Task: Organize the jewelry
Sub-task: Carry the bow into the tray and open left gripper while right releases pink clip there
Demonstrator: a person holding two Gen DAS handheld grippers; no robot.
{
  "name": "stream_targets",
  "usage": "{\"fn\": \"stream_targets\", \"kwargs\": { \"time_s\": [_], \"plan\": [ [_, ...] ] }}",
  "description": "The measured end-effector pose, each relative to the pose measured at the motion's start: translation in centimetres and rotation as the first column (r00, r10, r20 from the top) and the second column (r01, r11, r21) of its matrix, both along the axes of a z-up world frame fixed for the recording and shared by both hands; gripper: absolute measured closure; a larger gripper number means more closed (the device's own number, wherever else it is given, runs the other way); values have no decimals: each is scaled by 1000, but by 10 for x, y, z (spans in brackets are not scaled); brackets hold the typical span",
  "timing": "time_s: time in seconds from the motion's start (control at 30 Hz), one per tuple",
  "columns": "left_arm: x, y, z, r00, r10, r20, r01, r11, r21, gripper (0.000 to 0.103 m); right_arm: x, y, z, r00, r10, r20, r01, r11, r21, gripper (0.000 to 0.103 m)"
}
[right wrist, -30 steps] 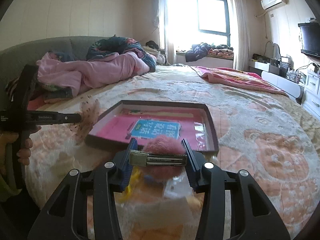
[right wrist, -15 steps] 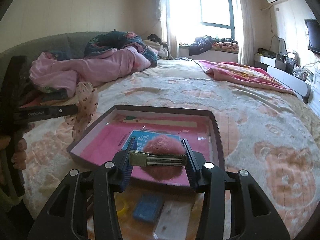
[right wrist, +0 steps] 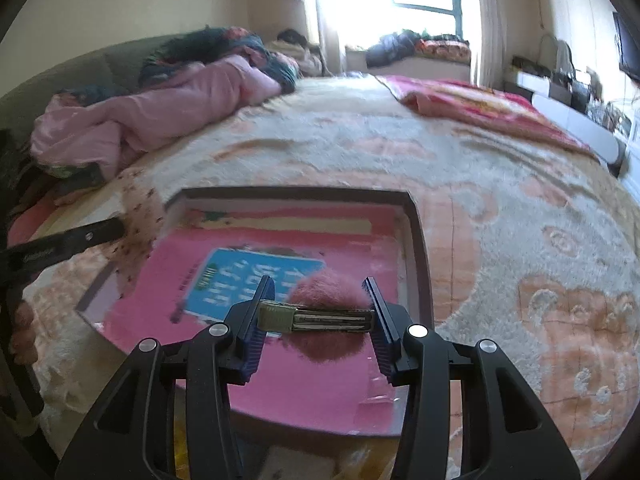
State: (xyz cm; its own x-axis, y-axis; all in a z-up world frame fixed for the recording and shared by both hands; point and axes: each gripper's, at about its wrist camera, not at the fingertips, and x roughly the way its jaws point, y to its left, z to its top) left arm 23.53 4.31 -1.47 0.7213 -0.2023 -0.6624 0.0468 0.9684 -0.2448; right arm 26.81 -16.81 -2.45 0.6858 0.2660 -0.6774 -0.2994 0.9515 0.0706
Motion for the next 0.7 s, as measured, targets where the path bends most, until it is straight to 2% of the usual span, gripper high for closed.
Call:
{"fn": "stream_targets", "kwargs": {
  "time_s": [0.27,0.53,0.7],
  "plan": [
    [2,2,-22,997,10,-81,-9,1000,11,102,22,-5,-25,993,-21,-116,21,1000,-7,60],
    [-3,3,-22,997,25,-79,-23,999,28,100,22,-4,-24,993,-26,-118,24,1000,-15,59],
    [-10,2,-16,998,30,-59,-27,999,43,97,18,-7,-20,995,-29,-98,29,1000,-2,53]
  ]
}}
